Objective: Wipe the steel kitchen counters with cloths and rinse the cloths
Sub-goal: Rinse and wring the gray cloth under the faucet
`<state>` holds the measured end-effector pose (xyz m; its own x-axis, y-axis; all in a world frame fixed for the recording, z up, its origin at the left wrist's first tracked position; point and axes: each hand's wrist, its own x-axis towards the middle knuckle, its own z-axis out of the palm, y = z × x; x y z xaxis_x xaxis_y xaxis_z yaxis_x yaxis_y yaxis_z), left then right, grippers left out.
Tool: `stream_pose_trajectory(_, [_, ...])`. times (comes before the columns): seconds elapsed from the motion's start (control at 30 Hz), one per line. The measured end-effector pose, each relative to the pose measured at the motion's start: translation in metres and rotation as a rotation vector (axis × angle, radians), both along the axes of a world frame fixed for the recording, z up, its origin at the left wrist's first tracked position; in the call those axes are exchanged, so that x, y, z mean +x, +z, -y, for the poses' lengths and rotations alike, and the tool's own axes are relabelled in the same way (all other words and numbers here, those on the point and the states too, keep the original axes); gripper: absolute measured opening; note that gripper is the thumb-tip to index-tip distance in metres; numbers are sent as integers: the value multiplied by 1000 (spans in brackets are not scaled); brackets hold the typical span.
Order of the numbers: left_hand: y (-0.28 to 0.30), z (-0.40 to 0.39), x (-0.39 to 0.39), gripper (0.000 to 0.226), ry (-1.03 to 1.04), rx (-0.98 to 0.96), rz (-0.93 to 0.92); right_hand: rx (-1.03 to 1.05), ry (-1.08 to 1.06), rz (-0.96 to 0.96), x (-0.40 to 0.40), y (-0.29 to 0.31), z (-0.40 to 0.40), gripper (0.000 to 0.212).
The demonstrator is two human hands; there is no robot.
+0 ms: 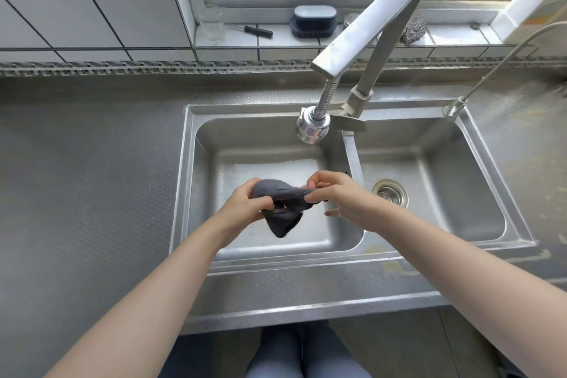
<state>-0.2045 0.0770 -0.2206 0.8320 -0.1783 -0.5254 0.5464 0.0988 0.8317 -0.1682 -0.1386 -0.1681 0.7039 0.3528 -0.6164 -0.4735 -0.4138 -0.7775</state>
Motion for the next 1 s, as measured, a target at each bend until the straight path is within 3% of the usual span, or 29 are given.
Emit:
stream_pose_trajectory(0.13, [9, 6, 1, 50, 20, 86, -28, 30, -174, 112, -2, 4, 10, 23])
stream_pose_trajectory(0.23, [12, 8, -2, 43, -79, 215, -31, 29, -311, 201, -2, 7, 18, 20])
stream_pose_trajectory(0.33, [11, 15, -9, 32, -150, 231, -39, -105, -216, 404, -5, 4, 32, 11])
stream_pose_trajectory(0.47, [6, 33, -27, 20, -125, 261, -49, -201, -222, 488, -17, -5, 60, 6])
stream_pose_trajectory(0.6, [-1, 58, -52, 18, 95, 51, -78, -294, -225, 587, -34, -10, 102, 9])
stream_pose_trajectory(0.7, [1, 83, -64, 18, 351, -56, -75, -269, -128, 542, -55, -16, 127, 12])
stream_pose_trajectory(0.8, [-5, 110, -78, 18, 466, 153, -49, -203, -27, 426, -82, -23, 146, 11])
stream_pose_trajectory(0.9, [-14, 125, -86, 28, 294, 554, 41, -208, 5, 393, -105, -32, 159, 7])
stream_pose_trajectory(1.0, [-15, 128, -87, 37, 80, 700, -27, -187, -10, 318, -124, -39, 166, 5])
